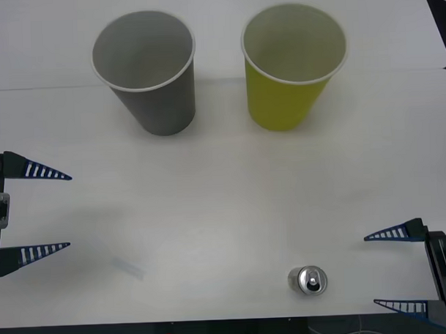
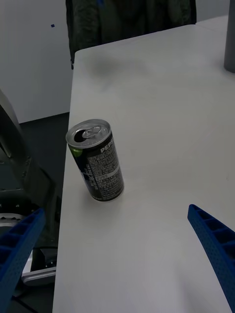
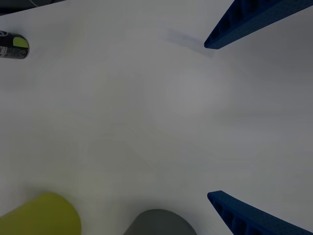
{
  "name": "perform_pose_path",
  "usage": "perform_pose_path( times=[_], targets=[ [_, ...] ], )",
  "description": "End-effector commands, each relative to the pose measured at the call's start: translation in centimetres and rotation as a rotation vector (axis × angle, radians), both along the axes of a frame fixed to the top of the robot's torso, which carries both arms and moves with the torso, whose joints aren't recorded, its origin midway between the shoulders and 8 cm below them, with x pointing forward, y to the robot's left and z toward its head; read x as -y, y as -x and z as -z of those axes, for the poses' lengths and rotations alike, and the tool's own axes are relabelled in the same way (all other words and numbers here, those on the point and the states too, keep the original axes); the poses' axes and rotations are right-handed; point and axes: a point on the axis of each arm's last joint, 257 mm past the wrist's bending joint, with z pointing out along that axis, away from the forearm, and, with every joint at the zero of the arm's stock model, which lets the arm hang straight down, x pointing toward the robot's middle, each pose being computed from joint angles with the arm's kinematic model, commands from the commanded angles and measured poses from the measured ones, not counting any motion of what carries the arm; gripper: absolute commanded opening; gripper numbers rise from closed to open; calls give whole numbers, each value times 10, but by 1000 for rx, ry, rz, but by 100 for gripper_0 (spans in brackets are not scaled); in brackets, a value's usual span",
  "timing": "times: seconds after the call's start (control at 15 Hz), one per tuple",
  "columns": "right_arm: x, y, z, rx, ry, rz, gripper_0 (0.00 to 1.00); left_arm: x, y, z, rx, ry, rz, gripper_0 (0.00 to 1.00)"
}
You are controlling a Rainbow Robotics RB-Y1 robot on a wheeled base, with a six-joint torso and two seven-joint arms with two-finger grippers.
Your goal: Put the can into the green bin and the plastic bottle into the gray bin
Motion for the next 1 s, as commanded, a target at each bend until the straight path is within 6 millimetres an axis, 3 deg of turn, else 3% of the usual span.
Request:
perform_pose_path(
  times=[0.07,0.8,1.0],
  targets=[
    [-21,0,12,1,-16,-10,100,0,0,0,0,0,0,100],
    [-107,-6,46,11,-77,-32,100,0,0,0,0,0,0,100],
    [-123,-6,49,25,-85,-47,100,0,0,0,0,0,0,100]
  ],
)
